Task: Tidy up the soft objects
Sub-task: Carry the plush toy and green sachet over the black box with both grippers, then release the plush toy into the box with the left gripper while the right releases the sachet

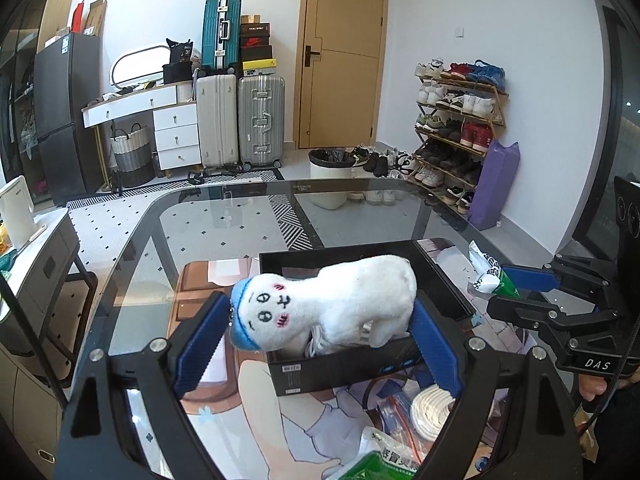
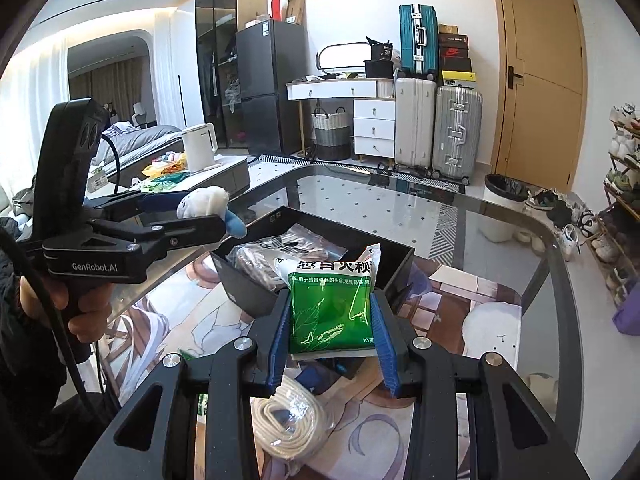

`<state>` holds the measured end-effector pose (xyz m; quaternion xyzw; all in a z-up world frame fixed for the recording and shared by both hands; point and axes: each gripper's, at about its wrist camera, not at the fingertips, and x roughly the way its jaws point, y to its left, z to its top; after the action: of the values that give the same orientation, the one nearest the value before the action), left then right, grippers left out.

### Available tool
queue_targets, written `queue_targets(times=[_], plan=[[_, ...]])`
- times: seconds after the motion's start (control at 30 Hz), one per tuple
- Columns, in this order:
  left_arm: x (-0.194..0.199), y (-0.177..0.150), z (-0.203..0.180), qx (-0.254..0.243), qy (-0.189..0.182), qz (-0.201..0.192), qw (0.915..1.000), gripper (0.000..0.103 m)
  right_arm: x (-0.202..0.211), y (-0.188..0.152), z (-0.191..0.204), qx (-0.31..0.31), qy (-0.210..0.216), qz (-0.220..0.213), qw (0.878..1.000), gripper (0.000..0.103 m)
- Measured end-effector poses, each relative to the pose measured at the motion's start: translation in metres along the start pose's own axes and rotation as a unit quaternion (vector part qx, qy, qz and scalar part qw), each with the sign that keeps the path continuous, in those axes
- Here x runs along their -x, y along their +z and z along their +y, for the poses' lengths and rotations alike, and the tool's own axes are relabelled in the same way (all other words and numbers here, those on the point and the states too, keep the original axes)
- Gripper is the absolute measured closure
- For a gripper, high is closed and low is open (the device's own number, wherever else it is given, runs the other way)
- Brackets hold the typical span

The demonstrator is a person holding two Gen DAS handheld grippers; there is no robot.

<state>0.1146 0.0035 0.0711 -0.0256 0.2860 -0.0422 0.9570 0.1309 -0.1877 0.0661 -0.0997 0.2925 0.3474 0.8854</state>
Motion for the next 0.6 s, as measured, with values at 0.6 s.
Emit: queue_targets(times=[0.6], plan=[[-0.025, 0.009, 0.003, 0.002, 0.003, 0.020, 0.9998, 0.014, -0.026, 0.017, -0.003, 0.002, 0.002, 0.011, 1.000, 0.065]])
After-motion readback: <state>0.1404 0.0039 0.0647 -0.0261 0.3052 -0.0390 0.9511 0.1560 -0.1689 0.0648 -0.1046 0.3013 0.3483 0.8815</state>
